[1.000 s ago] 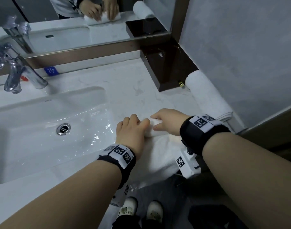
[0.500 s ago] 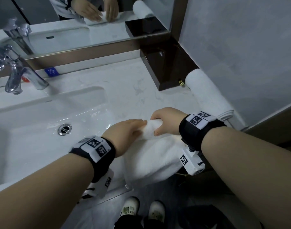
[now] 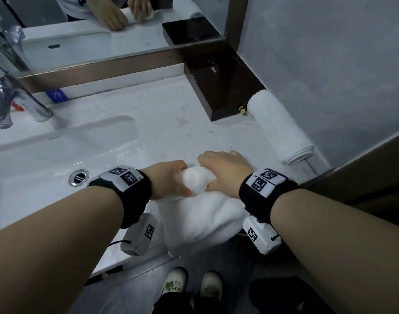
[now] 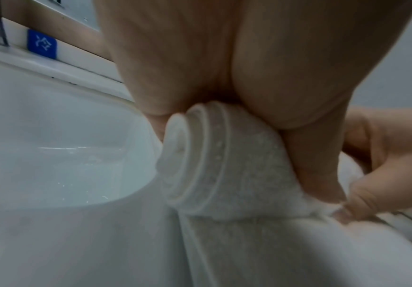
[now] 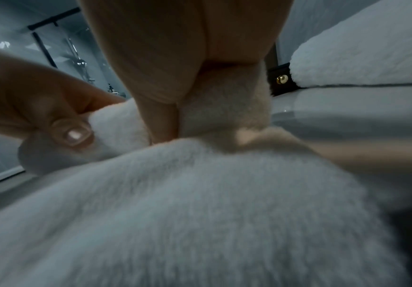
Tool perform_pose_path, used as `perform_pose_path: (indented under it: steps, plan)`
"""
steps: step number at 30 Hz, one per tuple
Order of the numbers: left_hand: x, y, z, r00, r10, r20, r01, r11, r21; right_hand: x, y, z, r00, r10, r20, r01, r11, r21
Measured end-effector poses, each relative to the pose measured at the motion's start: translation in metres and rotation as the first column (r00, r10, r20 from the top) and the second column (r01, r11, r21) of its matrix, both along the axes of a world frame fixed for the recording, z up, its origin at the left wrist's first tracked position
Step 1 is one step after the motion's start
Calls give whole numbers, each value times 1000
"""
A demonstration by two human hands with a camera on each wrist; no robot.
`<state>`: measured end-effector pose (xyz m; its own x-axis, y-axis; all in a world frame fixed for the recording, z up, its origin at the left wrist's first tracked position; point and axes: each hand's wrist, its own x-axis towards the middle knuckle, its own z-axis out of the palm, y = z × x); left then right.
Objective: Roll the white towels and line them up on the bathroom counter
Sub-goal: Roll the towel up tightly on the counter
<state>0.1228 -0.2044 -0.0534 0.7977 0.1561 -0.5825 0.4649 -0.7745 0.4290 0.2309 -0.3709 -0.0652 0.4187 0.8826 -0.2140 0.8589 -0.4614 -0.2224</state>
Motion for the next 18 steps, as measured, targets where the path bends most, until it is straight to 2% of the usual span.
perform_pose_path:
  steps: [6, 9, 13, 18]
  plan:
    - [3, -3, -2, 994, -51, 100, 32, 982, 187, 1, -1, -10, 992, -35, 122, 27, 997, 66]
    - [7, -2, -3, 984, -127, 128, 82, 947, 311, 7, 0, -9, 994, -89, 59, 85, 993, 76]
    - [12, 0, -6, 968, -217, 123, 143, 886, 441, 13, 4, -5, 990, -143, 19, 143, 990, 3]
    - [14, 4, -10, 941, -271, 201, 127, 836, 534, 22, 1, -3, 986, -165, -3, 165, 984, -67]
